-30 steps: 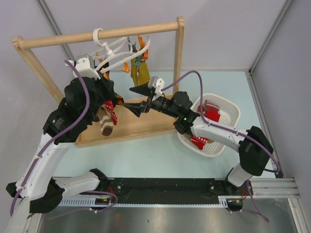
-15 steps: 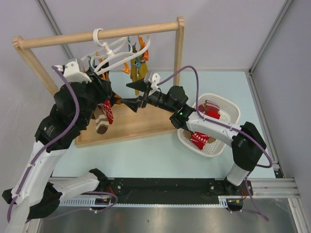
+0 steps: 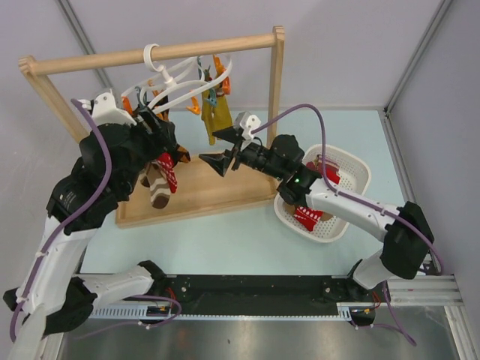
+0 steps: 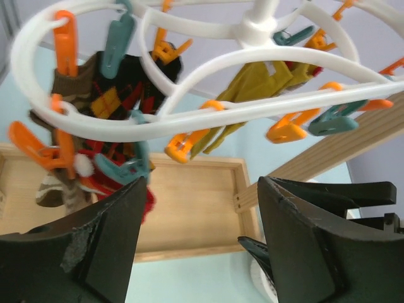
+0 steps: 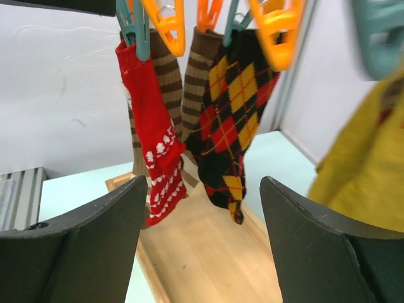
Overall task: Clip the socks to the hanger
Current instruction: Open the clamp at the hanger.
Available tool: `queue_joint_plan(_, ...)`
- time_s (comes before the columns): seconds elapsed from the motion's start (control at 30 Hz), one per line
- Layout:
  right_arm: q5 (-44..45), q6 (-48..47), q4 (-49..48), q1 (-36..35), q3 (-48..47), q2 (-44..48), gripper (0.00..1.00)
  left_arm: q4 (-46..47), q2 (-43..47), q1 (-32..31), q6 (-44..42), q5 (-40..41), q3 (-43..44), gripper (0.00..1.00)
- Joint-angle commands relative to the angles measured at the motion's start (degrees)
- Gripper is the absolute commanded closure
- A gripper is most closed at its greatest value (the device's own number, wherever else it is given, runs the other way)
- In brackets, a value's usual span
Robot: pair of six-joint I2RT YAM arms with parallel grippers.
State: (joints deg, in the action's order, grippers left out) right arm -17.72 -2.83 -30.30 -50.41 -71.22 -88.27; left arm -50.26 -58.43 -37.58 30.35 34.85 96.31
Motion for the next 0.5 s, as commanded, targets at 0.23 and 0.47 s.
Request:
queue_joint_plan(0.23, 4.7, 0.7, 0.5, 2.7, 9.3, 11.9, 0.22, -15.1, -11.0, -14.0, 13.5, 25.4, 14.9, 0.26)
queue_joint_plan(0.47, 4.2, 1.8, -0.1, 4.4, 12.9, 15.0, 0.22, -15.7, -13.5, -16.4, 16.6, 33.5, 14.2, 0.28)
